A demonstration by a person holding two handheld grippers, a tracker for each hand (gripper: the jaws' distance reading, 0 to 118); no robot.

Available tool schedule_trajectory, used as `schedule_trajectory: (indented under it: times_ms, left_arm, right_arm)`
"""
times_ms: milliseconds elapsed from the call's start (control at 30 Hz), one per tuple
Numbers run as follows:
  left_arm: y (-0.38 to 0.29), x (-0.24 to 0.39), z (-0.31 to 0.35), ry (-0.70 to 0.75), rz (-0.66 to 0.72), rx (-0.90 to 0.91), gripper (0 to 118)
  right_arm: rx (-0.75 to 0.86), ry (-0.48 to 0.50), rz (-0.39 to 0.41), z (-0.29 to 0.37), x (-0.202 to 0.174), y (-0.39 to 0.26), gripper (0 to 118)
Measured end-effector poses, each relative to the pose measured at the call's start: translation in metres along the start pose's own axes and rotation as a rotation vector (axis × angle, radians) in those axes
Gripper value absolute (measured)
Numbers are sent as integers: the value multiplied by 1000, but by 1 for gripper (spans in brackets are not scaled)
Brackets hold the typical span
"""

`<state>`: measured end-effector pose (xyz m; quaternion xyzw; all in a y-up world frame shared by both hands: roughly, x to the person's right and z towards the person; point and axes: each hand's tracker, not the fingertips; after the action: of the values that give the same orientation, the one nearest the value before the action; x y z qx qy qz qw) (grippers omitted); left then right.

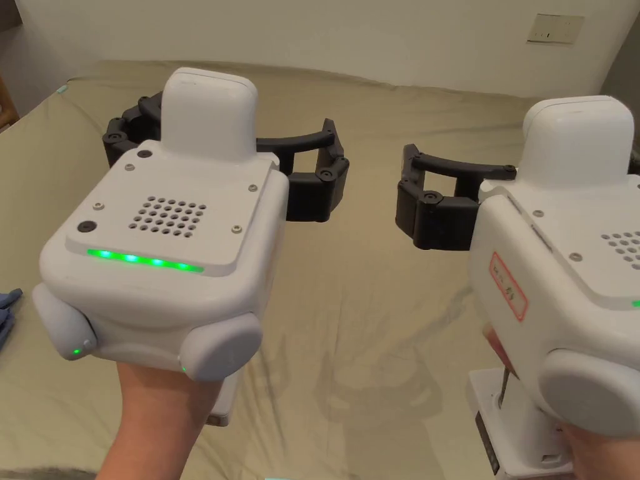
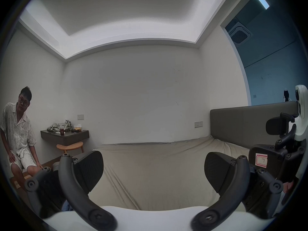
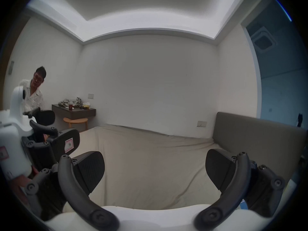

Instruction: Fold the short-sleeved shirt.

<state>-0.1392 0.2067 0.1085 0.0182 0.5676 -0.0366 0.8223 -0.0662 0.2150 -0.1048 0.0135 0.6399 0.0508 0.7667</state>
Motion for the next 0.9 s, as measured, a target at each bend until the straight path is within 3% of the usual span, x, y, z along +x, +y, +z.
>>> schedule_trajectory:
  times_ms: [167, 233, 367, 633, 700, 767, 833, 900]
  left_arm:
    - [0, -3, 1, 0, 15, 2, 117]
    - [1, -2, 2, -4, 14, 2, 117]
    - [1, 2, 2, -6, -4, 2, 117]
    - [-2, 9, 3, -26, -4, -5, 117]
    - [-3, 11, 4, -31, -11, -7, 117]
    - [-3, 13, 5, -36, -17, -6, 117]
    - [-4, 14, 4, -39, -22, -10, 117]
    - [-4, 15, 4, -39, -23, -15, 117]
  right_arm:
    - [-141, -132, -171, -2, -1, 14, 118]
    - [-188, -164, -205, -4, 2, 20, 118]
    - [-204, -140, -154, -2, 2, 23, 118]
    - [-167, -86, -148, 7, -2, 17, 118]
    - [-185, -93, -141, 5, -3, 16, 118]
    - [-202, -167, -117, 2, -6, 11, 118]
    - [-193, -210, -180, 0, -3, 8, 118]
    - [-204, -146, -182, 1, 3, 7, 118]
